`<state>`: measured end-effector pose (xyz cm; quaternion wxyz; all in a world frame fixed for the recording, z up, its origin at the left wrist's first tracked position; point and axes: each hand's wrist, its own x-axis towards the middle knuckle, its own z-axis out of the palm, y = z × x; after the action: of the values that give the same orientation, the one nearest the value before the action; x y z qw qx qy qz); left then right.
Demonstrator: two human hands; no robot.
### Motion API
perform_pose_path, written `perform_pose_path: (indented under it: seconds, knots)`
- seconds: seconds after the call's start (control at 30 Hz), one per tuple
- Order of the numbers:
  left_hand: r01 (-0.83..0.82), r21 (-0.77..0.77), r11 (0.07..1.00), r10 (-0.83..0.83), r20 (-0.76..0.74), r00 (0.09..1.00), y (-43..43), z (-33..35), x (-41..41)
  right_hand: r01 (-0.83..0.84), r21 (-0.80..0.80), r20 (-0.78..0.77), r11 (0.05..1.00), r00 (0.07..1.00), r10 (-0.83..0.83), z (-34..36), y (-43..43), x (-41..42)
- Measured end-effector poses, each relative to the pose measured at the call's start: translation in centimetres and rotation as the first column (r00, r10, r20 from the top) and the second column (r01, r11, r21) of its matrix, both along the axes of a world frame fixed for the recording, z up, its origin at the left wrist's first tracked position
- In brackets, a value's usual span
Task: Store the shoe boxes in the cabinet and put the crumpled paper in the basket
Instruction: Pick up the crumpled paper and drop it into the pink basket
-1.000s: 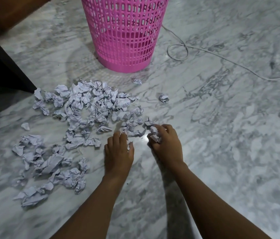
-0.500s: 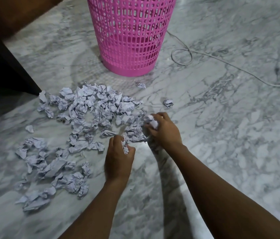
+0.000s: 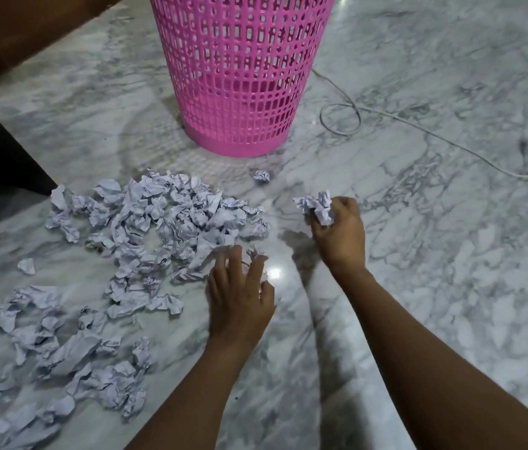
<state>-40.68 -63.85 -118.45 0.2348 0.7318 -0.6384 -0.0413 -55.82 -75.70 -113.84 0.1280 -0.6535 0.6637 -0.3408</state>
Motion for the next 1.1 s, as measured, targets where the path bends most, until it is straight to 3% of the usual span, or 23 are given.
perform_pose_path:
  seconds: [0.1, 0.23, 0.37, 0.6, 0.8, 1.0, 1.1]
  knots:
    - [0.023, 0.024, 0.999, -0.023, -0.016, 1.0, 0.3, 0.2, 0.0, 0.028, 0.124, -0.043, 0.992, 0.999, -0.023, 0.2, -2.8, -0.2]
    - [0.008, 0.018, 1.0, -0.008, 0.012, 1.0, 0.1, 0.4, -0.1, -0.029, 0.299, -0.186, 0.954, 0.979, 0.088, -1.2, -4.0, 0.3]
    - [0.005, -0.065, 0.998, -0.001, 0.056, 0.998, -0.3, -0.3, -0.2, -0.061, 0.239, -0.164, 0.969, 0.981, 0.103, -2.2, -2.8, 1.2]
    - [-0.006, -0.09, 0.996, 0.002, -0.049, 0.999, -0.6, -0.2, 0.1, -0.081, 0.307, -0.102, 0.948, 0.988, 0.118, -1.8, -1.6, 0.8]
    - [0.014, 0.08, 0.997, 0.011, -0.308, 0.951, -1.0, 1.6, 0.7, -0.141, 0.412, 0.064, 0.9, 0.99, 0.126, -0.1, 0.9, 0.1]
    - [-0.076, 0.064, 0.995, 0.099, -0.591, 0.8, -2.1, 7.0, 2.1, -0.231, 0.32, 0.057, 0.919, 0.973, 0.225, 4.1, 2.0, 1.8]
    - [-0.103, 0.077, 0.992, 0.126, -0.74, 0.66, -3.4, 12.1, 3.4, -0.296, 0.253, 0.109, 0.921, 0.955, 0.277, 9.2, 1.5, 3.8]
